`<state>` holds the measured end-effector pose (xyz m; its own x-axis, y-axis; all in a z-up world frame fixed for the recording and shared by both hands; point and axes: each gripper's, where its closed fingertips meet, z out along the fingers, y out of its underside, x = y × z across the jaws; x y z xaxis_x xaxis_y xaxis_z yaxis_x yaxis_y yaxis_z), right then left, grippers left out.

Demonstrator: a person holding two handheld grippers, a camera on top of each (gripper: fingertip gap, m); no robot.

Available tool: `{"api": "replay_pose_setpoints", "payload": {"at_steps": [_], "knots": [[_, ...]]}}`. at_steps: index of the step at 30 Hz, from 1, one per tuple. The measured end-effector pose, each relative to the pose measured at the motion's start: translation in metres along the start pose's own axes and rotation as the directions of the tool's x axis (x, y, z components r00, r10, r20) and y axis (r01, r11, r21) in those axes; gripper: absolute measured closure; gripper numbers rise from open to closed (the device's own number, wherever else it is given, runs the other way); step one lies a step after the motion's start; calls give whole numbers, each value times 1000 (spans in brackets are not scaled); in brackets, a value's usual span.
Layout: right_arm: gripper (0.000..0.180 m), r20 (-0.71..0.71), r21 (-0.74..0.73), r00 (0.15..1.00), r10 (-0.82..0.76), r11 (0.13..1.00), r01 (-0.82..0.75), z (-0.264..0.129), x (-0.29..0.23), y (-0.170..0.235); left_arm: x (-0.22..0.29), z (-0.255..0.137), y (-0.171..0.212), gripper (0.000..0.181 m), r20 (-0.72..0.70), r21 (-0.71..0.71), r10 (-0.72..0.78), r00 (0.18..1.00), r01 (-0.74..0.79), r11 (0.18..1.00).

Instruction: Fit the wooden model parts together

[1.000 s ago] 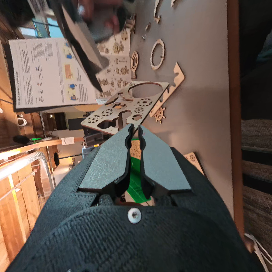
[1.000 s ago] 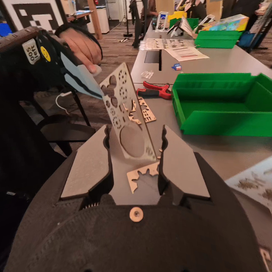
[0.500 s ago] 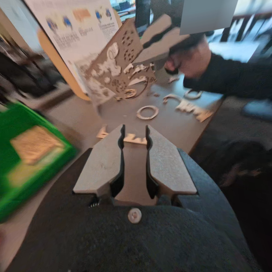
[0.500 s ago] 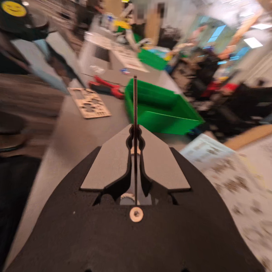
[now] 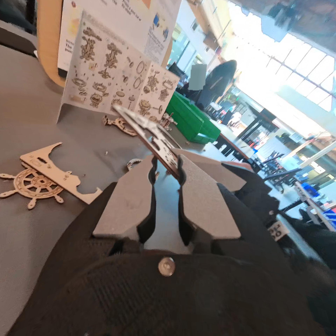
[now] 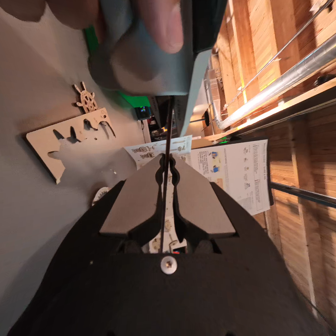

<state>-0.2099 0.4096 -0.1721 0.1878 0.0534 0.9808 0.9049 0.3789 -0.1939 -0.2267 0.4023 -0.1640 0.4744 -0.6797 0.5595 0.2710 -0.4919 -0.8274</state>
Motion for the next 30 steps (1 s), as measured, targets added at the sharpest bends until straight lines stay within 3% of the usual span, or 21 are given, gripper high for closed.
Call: {"api": "replay_pose_setpoints", "payload": {"at_steps": [3,8,10,12,15,18,19,21,23,25,28,30], "knots": [[155,171,-53,981,96,995,-88,3,-29,8,-1,2,6,181,-60,-101,51,997,-57,993],[148,431,-13,831,351,923,-384,-24,-25,0,-5,1,-4,181,-172,-343,226,959,-273,899],[145,502,-39,713,489,837,-546,-27,1,7,1,0,-14,181,-228,-406,267,936,-341,848],[131,538,-93,570,621,716,-692,-19,28,20,12,2,-18,181,-311,-463,294,904,-414,784],[120,631,-144,355,690,553,-821,-6,46,27,23,8,-22,181,-395,-516,313,864,-490,703],[133,751,-253,138,646,474,-844,-3,32,20,30,19,-34,181,-432,-499,293,853,-497,710],[165,775,-271,84,626,450,-851,-3,29,19,29,23,-38,181,-423,-495,287,860,-484,722],[179,792,-283,-11,611,352,-892,1,33,20,21,33,-48,172,-366,-452,275,889,-429,782],[180,790,-324,-105,604,266,-908,5,33,26,9,37,-42,154,-334,-454,251,909,-388,802],[180,782,-361,-194,593,177,-915,10,33,34,-6,41,-24,152,-330,-472,276,903,-411,780],[180,778,-451,-359,515,62,-890,12,34,42,-11,54,-14,165,-366,-413,301,880,-444,795],[180,765,-485,-408,497,28,-874,16,32,48,-5,63,-21,171,-405,-345,288,868,-437,831]]}}
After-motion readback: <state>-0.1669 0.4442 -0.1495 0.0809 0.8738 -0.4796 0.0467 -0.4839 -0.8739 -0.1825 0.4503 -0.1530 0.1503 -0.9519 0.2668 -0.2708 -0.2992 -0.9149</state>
